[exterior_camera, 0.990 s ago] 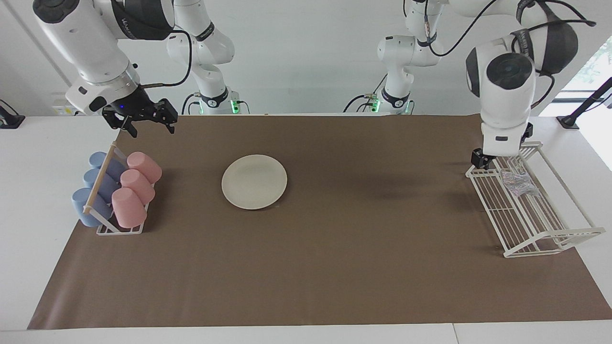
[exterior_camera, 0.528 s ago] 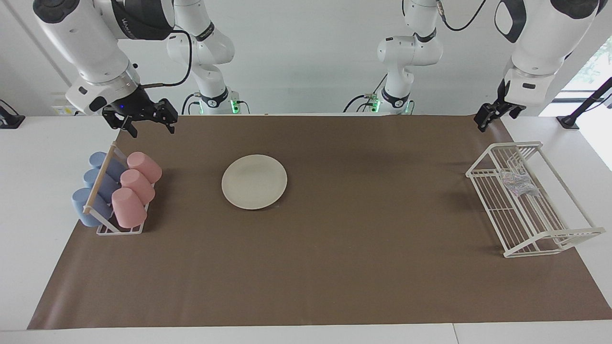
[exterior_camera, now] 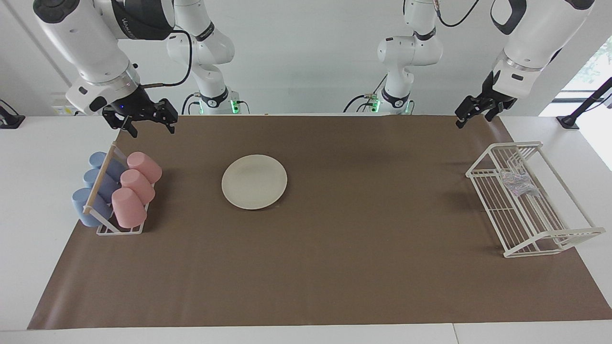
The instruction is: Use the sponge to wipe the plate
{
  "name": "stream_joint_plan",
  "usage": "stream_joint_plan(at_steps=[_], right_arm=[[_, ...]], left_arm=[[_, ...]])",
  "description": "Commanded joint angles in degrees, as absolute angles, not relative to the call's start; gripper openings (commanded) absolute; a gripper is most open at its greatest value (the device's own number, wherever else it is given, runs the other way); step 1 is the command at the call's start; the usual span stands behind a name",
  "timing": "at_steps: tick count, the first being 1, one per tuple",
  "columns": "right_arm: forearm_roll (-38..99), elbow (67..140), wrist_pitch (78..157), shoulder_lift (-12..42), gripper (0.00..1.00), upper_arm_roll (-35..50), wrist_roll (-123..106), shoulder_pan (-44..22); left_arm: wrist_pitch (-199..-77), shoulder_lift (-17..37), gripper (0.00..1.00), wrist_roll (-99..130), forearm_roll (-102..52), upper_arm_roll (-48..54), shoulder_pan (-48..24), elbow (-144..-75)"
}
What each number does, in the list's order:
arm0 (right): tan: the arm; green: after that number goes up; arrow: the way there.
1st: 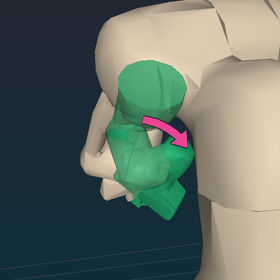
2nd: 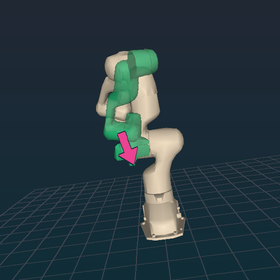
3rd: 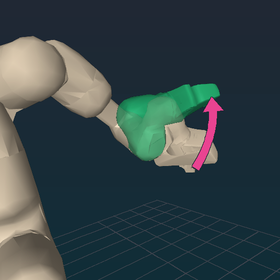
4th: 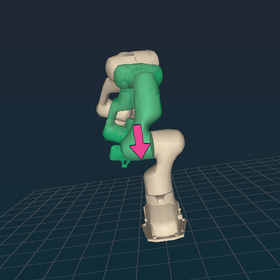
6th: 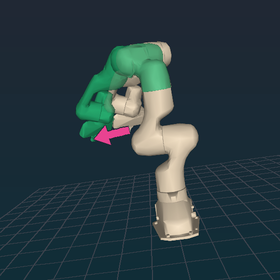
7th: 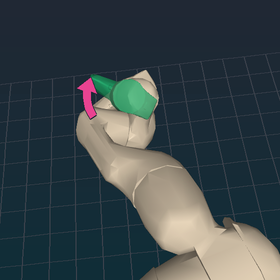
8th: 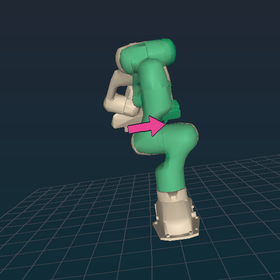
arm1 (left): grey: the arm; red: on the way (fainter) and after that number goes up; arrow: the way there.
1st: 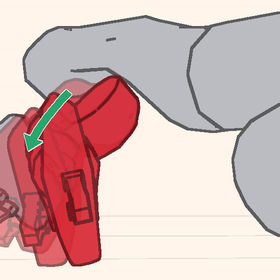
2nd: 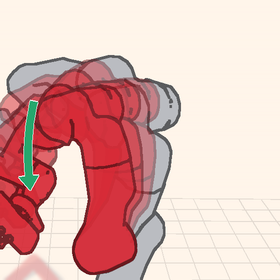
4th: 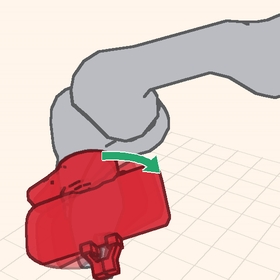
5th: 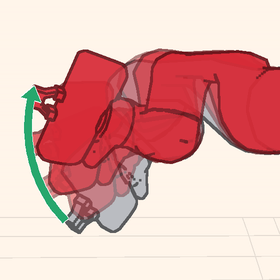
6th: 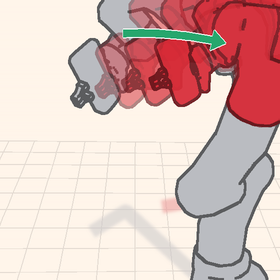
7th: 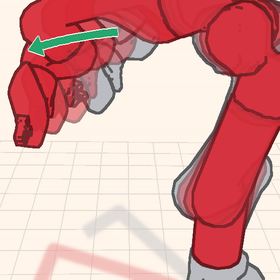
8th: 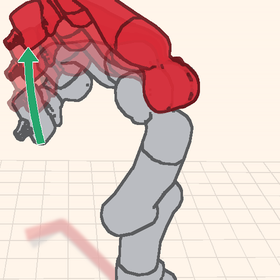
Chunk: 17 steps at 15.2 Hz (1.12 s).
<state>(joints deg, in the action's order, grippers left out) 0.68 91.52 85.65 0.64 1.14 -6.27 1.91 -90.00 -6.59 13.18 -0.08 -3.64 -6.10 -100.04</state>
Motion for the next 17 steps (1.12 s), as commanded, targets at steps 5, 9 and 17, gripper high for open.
stream_joint_plan(at_steps=[5,9,17], right_arm=[[-0.3,93.0,86.8,-0.5,1.0,1.7,-5.6,2.3],[-0.3,93.0,86.8,-0.5,1.0,1.7,-5.6,2.3],[-0.2,93.0,86.8,-0.5,1.0,1.7,-5.5,2.0]], left_arm=[[-74.7,4.9,1.0,11.9,-1.0,0.6,-1.8,-81.5],[-83.5,0.3,1.0,11.5,-2.3,0.4,-2.3,-92.8],[-85.4,-4.6,1.0,11.6,-2.4,0.6,-1.7,-98.2]])
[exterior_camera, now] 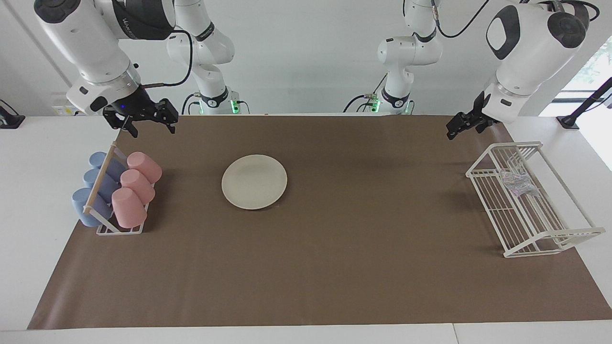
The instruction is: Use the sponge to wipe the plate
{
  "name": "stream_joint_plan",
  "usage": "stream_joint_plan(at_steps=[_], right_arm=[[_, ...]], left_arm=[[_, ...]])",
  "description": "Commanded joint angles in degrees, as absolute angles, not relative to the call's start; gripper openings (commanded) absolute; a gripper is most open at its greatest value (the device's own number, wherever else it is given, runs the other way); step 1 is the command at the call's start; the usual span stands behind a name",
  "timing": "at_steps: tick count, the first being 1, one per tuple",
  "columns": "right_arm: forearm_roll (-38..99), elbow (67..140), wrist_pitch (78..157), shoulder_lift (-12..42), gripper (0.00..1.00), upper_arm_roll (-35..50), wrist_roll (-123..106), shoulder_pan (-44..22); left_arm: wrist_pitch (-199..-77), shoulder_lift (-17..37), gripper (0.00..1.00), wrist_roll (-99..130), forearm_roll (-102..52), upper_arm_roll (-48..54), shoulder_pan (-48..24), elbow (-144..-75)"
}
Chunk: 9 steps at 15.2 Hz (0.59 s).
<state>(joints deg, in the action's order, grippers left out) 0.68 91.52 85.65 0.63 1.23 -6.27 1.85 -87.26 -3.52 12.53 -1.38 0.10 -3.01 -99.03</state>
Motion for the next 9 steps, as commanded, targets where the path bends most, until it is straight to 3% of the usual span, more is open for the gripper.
stream_joint_plan(at_steps=[1,9], right_arm=[[-0.2,93.0,86.8,-0.5,1.0,1.7,-5.5,2.0],[-0.2,93.0,86.8,-0.5,1.0,1.7,-5.5,1.9]], left_arm=[[-85.5,-4.5,1.0,11.6,-2.9,0.6,-1.2,-98.1],[-85.9,-4.5,1.0,11.7,-3.3,0.5,-1.3,-98.0]])
